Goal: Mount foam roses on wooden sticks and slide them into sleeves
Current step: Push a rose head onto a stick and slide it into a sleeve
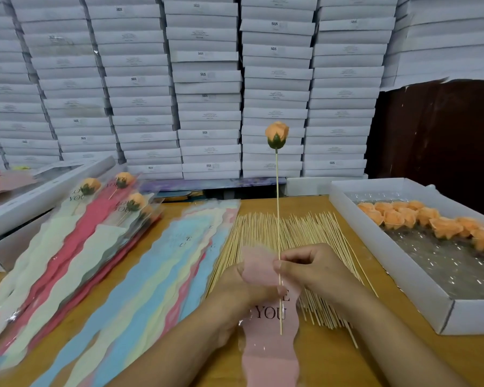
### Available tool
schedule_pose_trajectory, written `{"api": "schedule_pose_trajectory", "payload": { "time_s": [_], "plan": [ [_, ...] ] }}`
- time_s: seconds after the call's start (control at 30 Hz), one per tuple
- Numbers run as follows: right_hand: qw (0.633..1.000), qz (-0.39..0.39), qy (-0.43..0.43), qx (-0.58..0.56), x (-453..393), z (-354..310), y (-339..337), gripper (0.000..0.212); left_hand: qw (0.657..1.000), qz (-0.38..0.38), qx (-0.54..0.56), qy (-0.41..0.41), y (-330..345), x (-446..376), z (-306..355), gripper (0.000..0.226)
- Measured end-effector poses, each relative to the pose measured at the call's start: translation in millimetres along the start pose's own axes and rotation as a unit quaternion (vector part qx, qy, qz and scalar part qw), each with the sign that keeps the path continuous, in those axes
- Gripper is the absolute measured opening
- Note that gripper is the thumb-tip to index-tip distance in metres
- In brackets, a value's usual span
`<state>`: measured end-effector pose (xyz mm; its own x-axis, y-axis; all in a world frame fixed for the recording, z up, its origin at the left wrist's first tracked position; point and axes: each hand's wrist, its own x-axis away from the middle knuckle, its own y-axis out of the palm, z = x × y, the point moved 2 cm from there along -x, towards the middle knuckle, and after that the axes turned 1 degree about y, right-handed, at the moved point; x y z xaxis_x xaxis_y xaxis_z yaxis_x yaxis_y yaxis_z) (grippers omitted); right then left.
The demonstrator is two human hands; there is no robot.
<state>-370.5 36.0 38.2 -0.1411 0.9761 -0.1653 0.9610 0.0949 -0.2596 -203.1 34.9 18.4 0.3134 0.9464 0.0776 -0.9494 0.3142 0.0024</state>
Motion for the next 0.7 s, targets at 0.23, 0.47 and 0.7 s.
{"api": "schedule_pose_trajectory", "payload": {
  "time_s": [0.23,0.47,0.7],
  "plan": [
    [0.999,0.014,0.034,0.001,-0.4,1.0,-3.1,0.018,1.0,0.001,0.013,-0.003,-1.0,-3.2,-0.5,0.034],
    [0.997,0.038,0.063,-0.01,-0.1,3.8,-6.7,0.016,0.998,0.053,0.028,0.008,-10.5,-10.0,-4.9,0.038],
    [0.988,0.047,0.108,-0.102,-2.0,7.2,-13.0,0.006,0.996,0.055,0.073,0.0,-12.9,-13.5,-8.2,0.027]
  ]
}}
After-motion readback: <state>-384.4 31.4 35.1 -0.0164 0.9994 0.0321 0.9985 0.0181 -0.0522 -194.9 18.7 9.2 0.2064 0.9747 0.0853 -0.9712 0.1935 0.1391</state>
